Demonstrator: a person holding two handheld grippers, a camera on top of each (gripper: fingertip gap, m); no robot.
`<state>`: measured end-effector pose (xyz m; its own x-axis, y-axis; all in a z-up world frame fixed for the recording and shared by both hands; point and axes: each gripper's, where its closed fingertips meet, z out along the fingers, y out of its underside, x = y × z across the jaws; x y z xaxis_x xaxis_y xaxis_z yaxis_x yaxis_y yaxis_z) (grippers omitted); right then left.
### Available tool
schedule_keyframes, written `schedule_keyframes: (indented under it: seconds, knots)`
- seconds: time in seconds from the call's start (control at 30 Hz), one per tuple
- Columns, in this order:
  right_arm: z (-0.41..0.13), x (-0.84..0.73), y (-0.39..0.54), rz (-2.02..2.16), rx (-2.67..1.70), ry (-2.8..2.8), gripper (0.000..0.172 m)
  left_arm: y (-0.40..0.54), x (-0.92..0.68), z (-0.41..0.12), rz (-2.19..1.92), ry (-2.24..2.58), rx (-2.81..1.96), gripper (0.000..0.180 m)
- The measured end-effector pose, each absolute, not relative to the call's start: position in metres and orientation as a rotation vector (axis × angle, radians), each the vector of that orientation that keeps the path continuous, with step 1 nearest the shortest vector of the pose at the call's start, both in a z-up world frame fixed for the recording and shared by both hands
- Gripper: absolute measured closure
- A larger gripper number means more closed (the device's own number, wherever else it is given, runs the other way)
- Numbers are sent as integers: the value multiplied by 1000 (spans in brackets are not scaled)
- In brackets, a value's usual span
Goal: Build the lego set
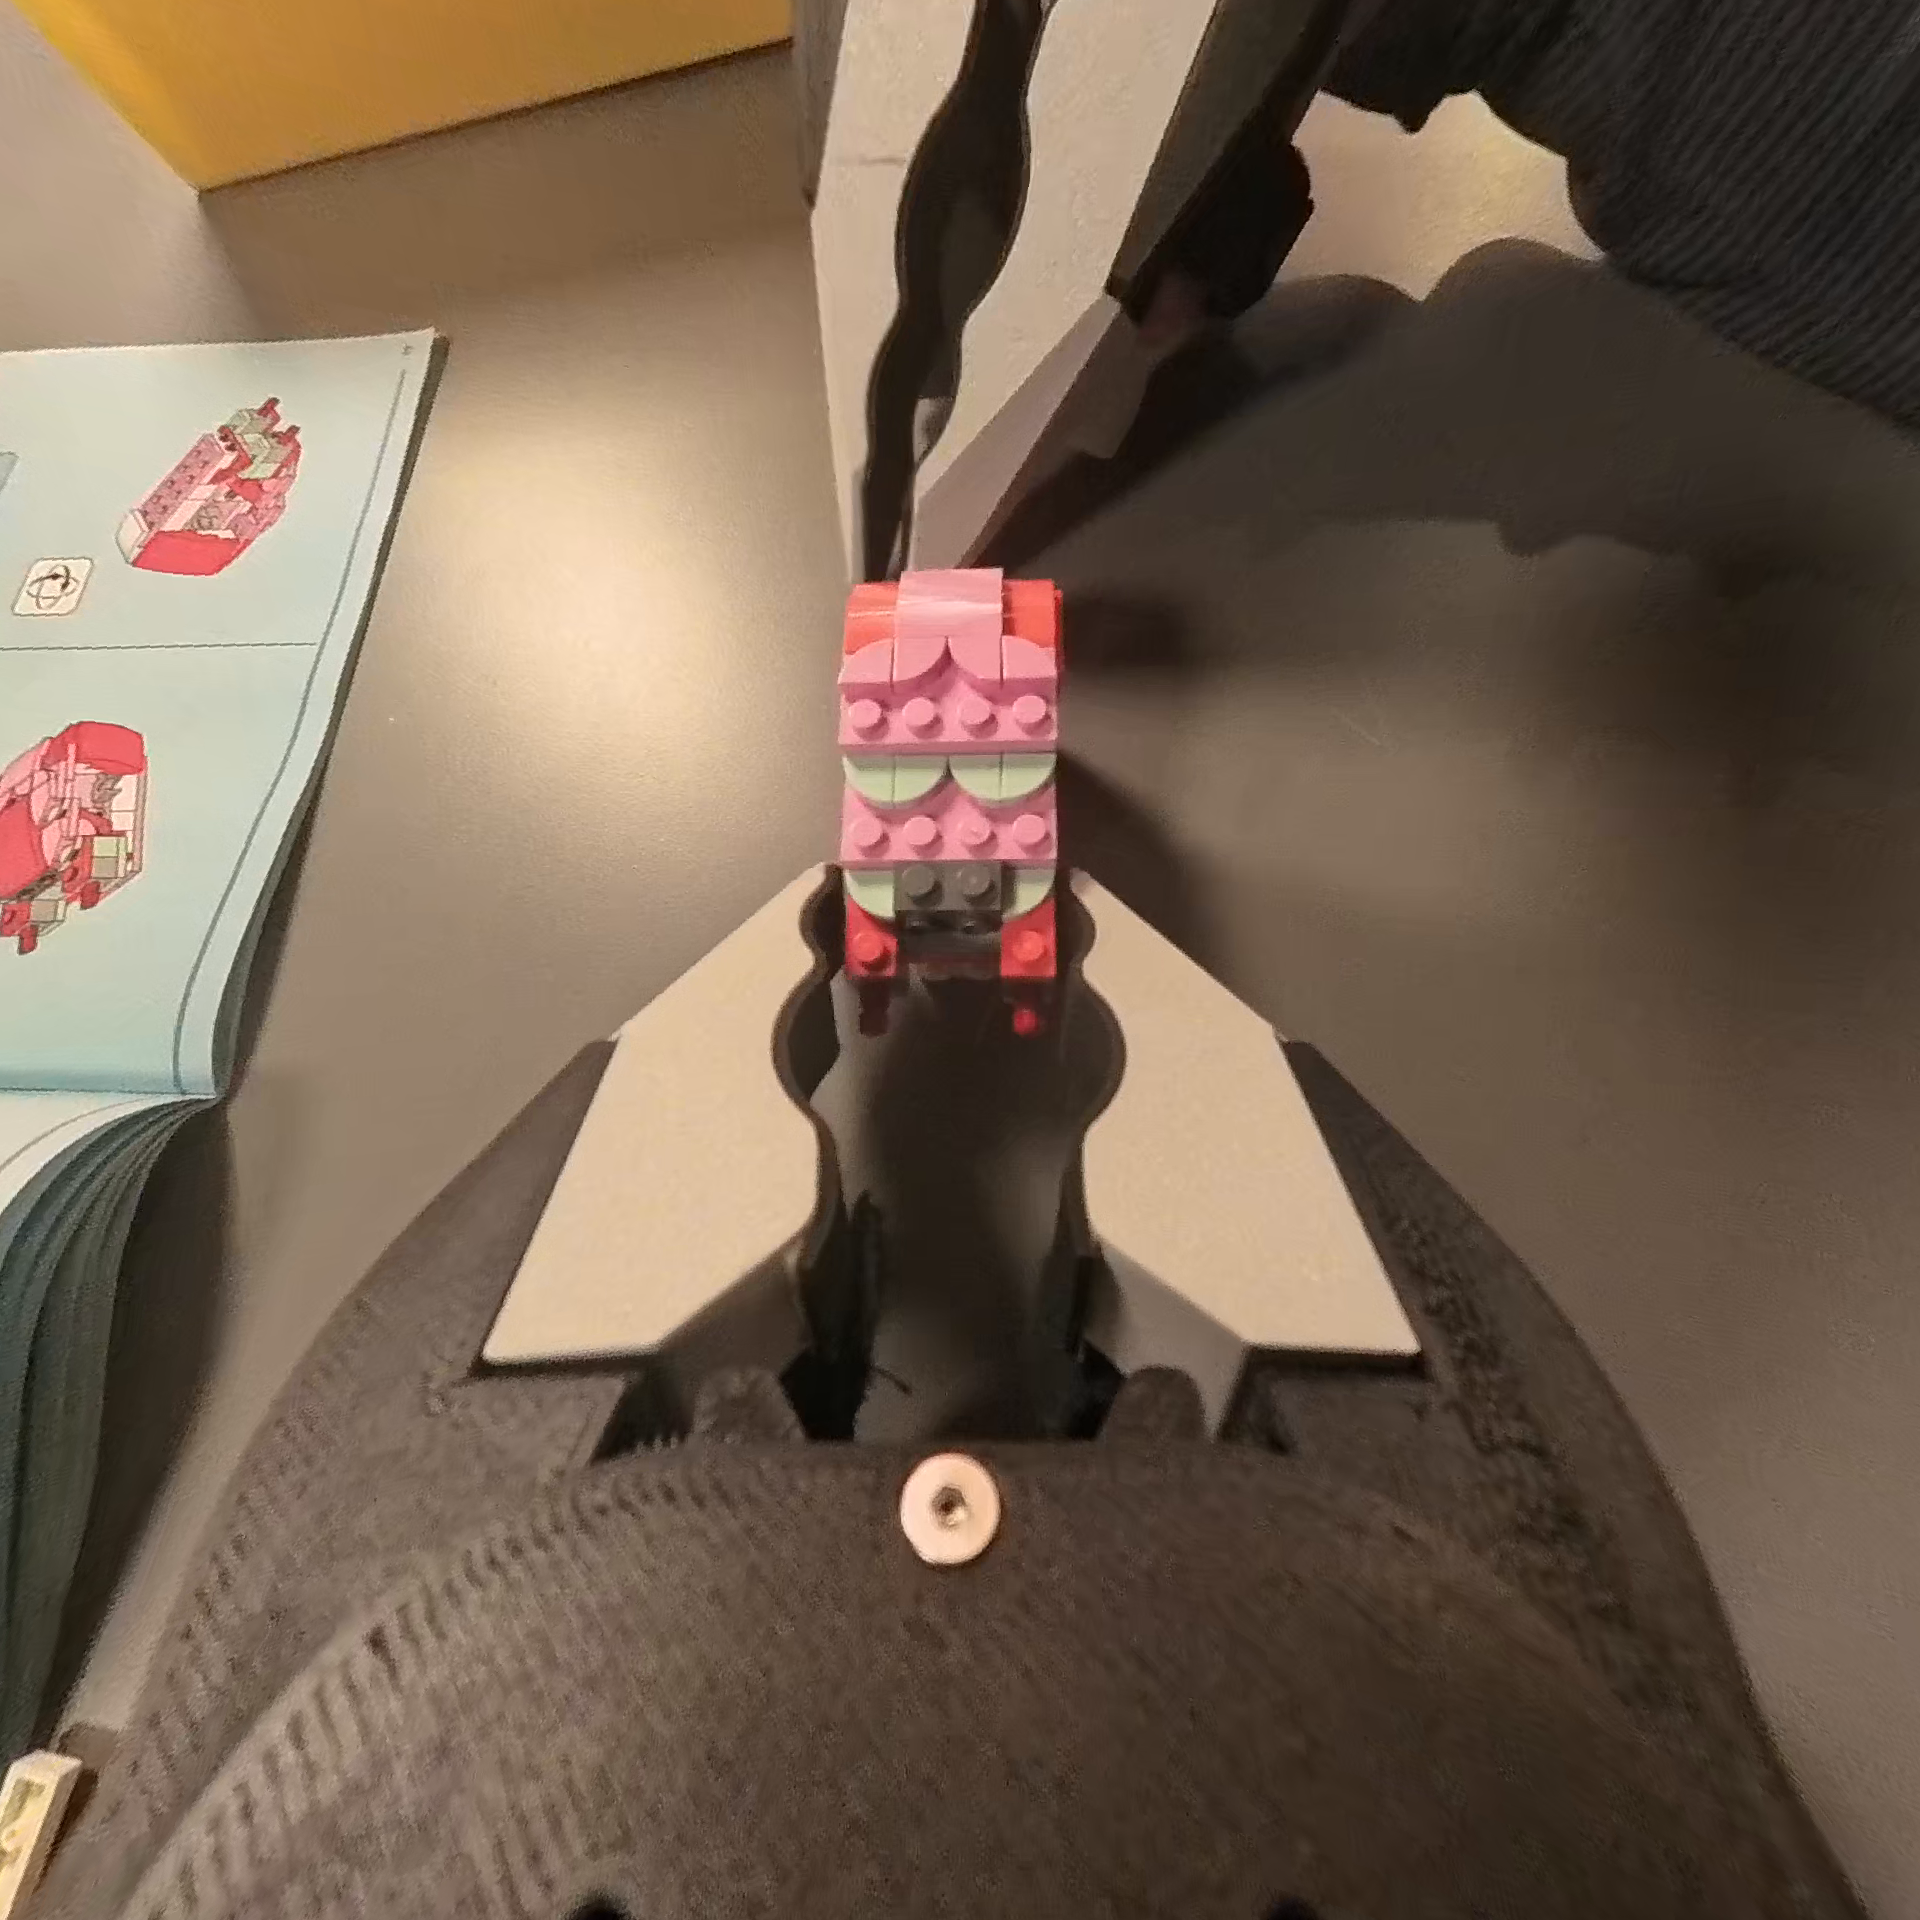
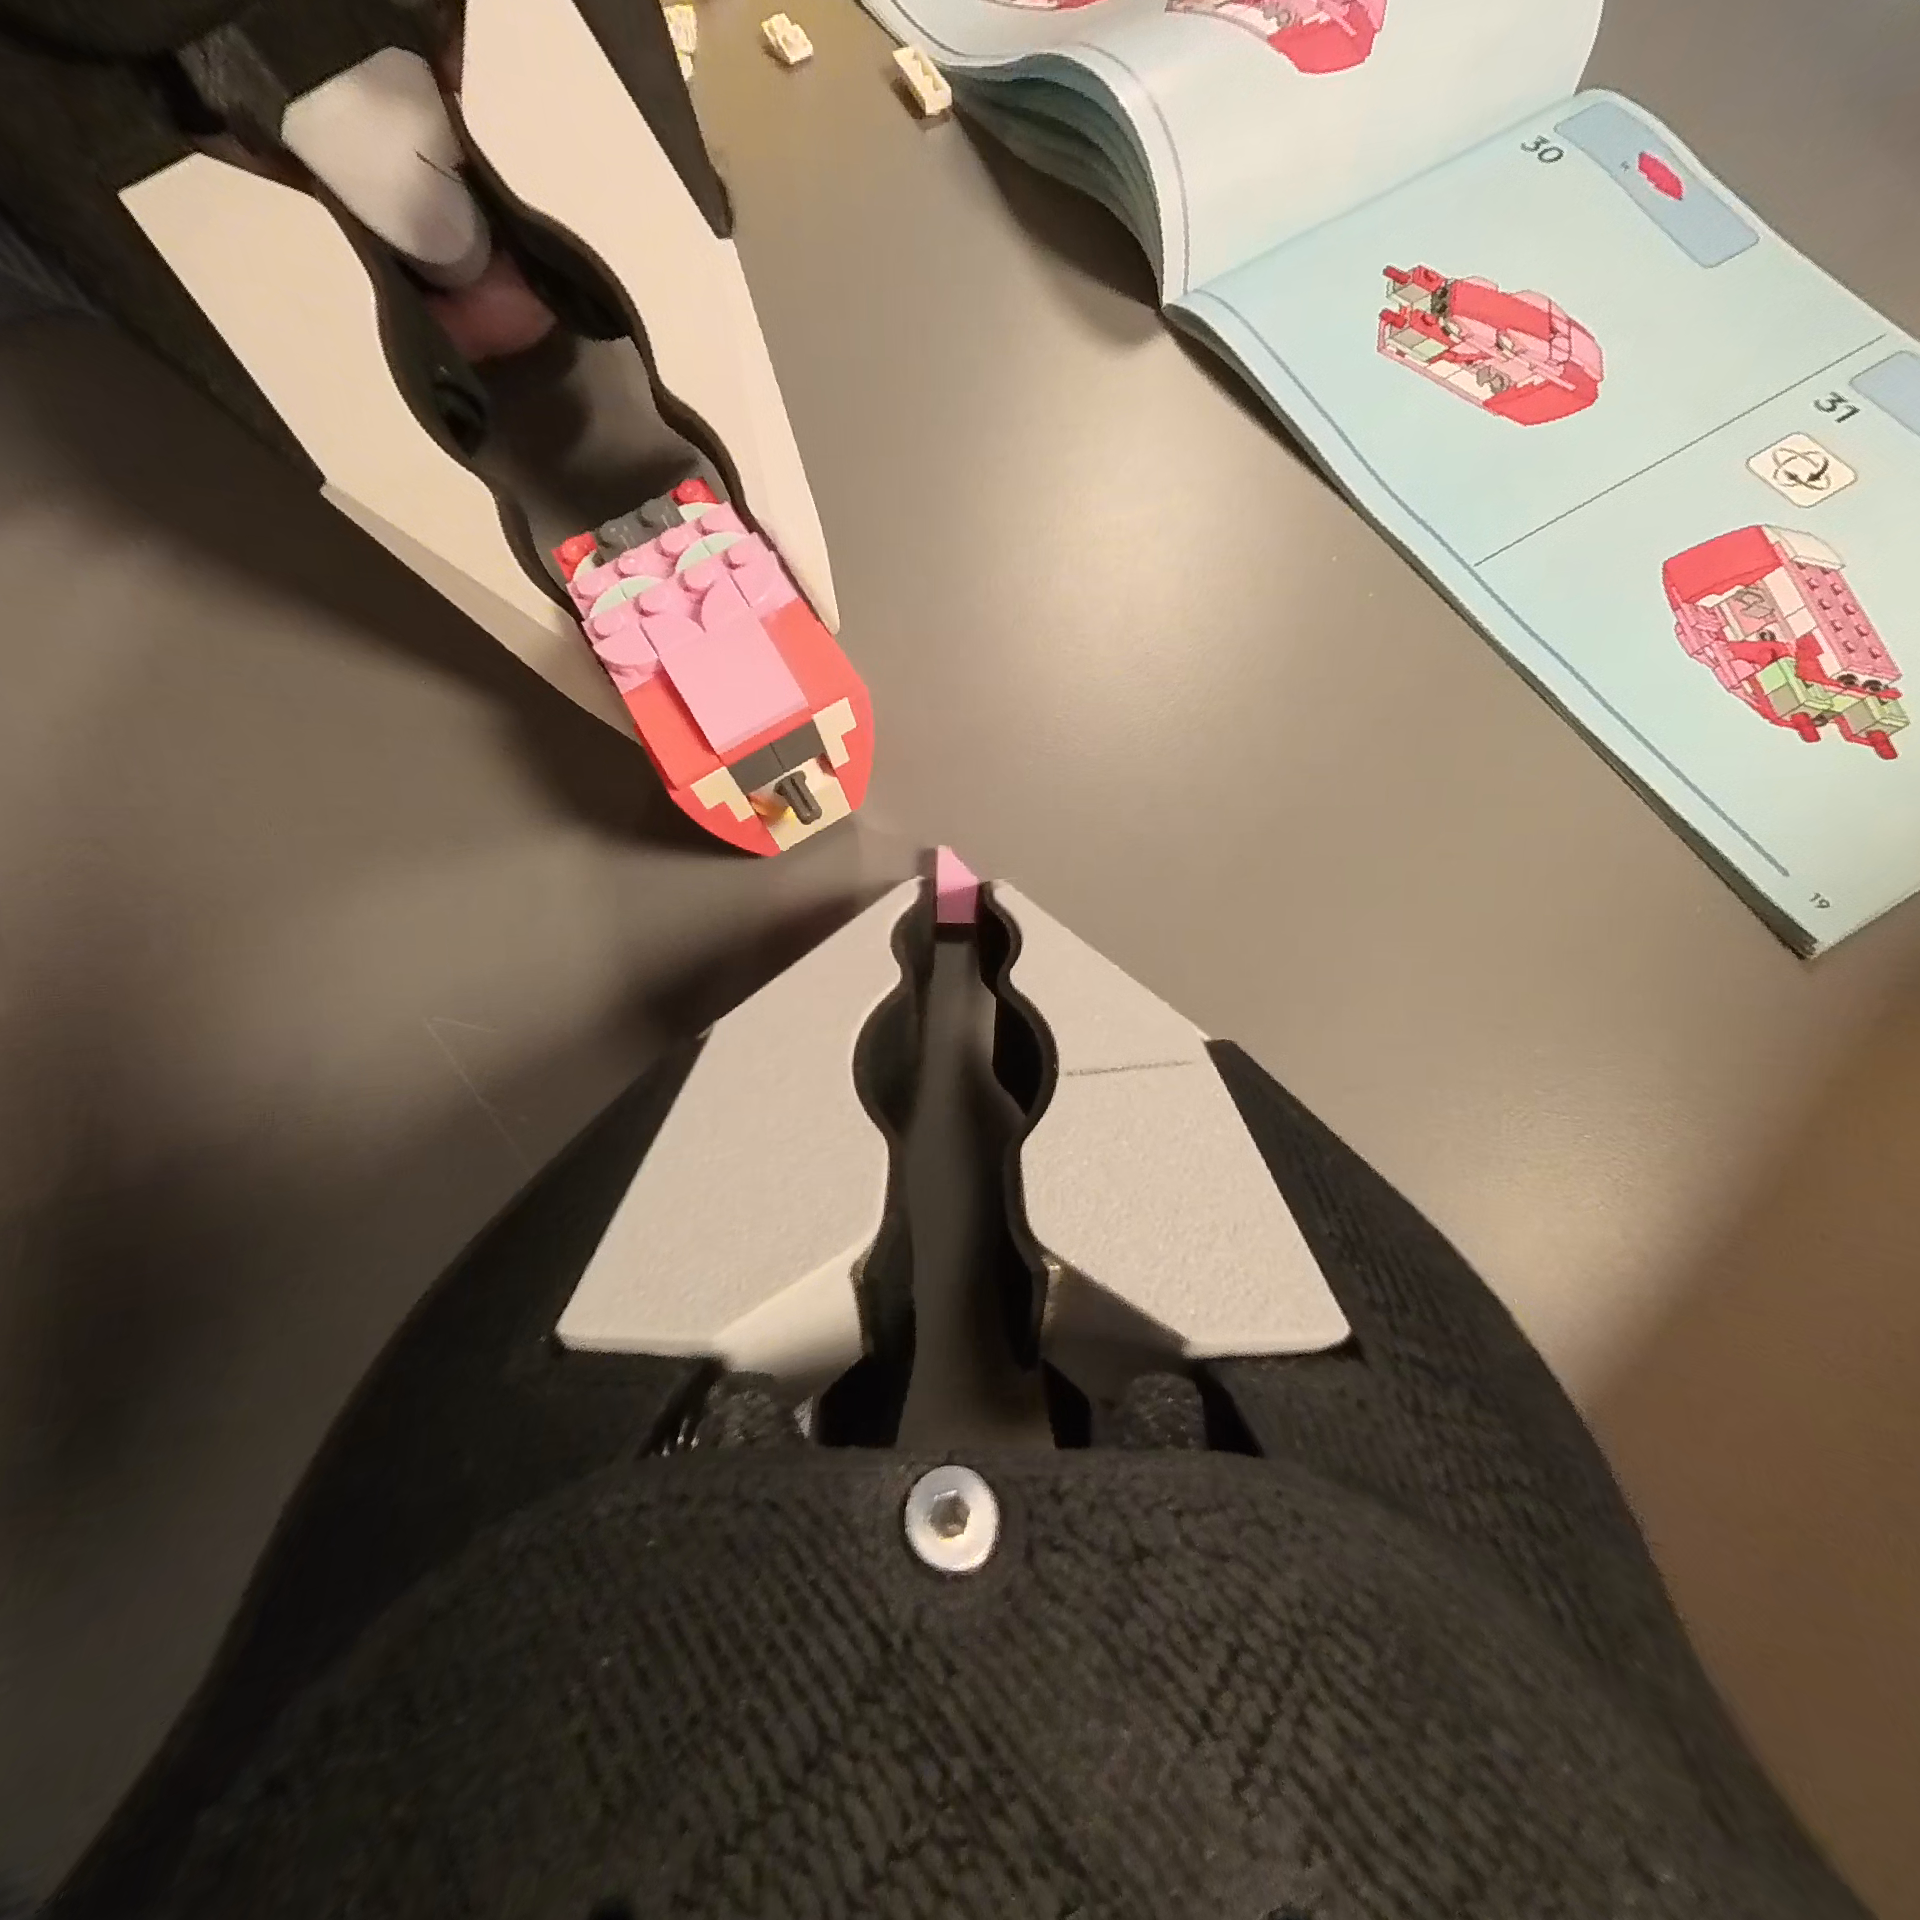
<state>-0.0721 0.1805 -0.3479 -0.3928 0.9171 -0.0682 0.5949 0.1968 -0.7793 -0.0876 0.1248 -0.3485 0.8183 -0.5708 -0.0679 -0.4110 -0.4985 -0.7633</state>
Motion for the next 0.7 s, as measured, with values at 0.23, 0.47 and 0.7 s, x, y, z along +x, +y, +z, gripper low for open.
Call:
schedule_keyframes:
  seconds: [0.23, 0.47, 0.7]
  knots:
    - [-307, -75, 168, 1221, -1259, -1938, 166, 124, -86, -350, -304, 720, -2180, 143]
    - [-273, -75, 130, 1124, -1026, -2101, 166, 125, -87, -349, -273, 729, -2168, 128]
    - [-260, -74, 111, 1105, -962, -2150, 167, 124, -84, -349, -285, 751, -2163, 143]
